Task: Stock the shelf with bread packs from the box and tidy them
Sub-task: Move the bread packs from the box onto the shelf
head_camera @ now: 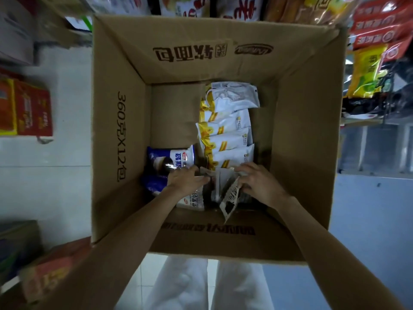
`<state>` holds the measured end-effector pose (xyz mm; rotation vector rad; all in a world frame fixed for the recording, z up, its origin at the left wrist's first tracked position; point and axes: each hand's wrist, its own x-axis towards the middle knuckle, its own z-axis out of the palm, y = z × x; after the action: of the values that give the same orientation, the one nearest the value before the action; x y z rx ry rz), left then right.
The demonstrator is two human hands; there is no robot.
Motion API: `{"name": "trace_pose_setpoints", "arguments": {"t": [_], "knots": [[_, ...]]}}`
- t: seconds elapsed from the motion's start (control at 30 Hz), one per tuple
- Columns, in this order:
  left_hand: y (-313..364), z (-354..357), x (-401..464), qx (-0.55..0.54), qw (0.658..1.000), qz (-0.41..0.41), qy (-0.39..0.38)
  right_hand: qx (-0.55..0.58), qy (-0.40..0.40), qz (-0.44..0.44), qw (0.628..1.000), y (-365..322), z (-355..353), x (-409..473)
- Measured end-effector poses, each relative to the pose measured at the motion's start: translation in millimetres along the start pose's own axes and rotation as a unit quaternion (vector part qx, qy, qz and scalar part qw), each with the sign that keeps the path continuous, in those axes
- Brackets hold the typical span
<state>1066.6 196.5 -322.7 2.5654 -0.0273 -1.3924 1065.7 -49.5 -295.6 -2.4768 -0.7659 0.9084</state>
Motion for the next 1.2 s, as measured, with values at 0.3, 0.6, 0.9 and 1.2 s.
{"name": "trace_pose_setpoints", "arguments": {"t": [0.3,0.6,0.9,1.2], "knots": [[-7.3,-21.0,-15.1,-0.07,0.996,0.054,0.003,0.037,0.127,0.08,0.988,-3.5,-18.9,-18.4],[-30.0,-32.8,-45.4,-0.126,0.992,-0.028,0.012,0.173,0.215,0.244,0.93,-34.1,-40.2,-20.1],[-1.4,-99.3,-116.7,-0.172,0.935,0.084,0.297,0.371,0.345,0.243,0.827,-81.1,-107.3,-41.1],[43.0,-214.4,-169.4,-0.023,0.849,0.149,0.507,0.325,0.508,0.203,0.772,-97.1,-209.8,-77.2]]}}
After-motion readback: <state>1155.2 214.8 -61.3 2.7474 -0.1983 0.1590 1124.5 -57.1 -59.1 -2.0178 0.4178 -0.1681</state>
